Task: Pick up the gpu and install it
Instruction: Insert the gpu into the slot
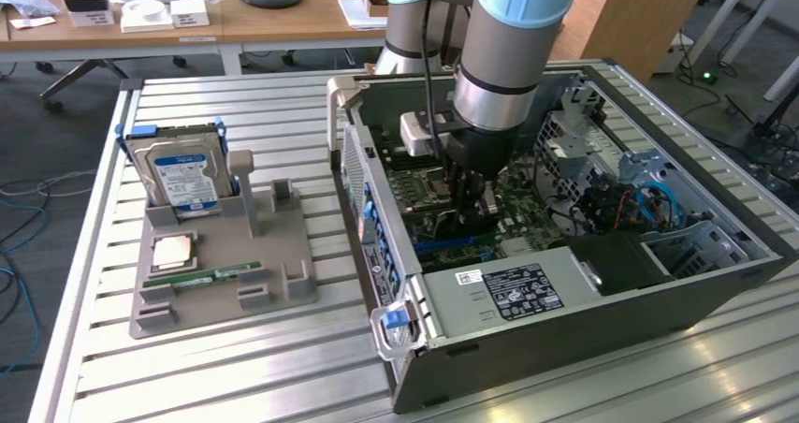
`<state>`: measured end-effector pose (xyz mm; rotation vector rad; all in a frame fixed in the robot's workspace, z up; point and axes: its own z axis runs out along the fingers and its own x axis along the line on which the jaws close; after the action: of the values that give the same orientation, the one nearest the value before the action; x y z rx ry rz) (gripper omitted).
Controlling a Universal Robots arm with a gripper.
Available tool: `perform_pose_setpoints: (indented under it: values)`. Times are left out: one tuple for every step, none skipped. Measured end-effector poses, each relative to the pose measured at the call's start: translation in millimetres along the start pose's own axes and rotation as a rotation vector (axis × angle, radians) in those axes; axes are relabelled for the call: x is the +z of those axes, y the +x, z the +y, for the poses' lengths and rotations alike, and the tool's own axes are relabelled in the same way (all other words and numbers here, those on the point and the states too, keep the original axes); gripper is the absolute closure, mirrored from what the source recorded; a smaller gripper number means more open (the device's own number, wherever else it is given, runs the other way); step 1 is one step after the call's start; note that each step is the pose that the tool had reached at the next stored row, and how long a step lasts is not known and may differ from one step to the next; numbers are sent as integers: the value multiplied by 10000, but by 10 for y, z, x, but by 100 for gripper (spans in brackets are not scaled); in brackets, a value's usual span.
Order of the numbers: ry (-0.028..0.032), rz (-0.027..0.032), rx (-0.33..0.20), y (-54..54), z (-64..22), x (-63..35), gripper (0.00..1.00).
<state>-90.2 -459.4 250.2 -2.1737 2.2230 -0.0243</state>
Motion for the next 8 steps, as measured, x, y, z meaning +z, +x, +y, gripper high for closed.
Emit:
perform_pose_setpoints:
  values:
    - [1,-3,-1,0,0,2,74]
    - [1,-2,-1,0,0,3,74]
    - [1,-3,0,0,0,5,74]
    - [1,-7,-1,0,0,7,74]
    - [1,-15,0,0,1,9,74]
    - [2,-24,2,-1,1,11,74]
    - [1,-28,2,0,1,12,74]
    - [0,-35,2,0,1,14,74]
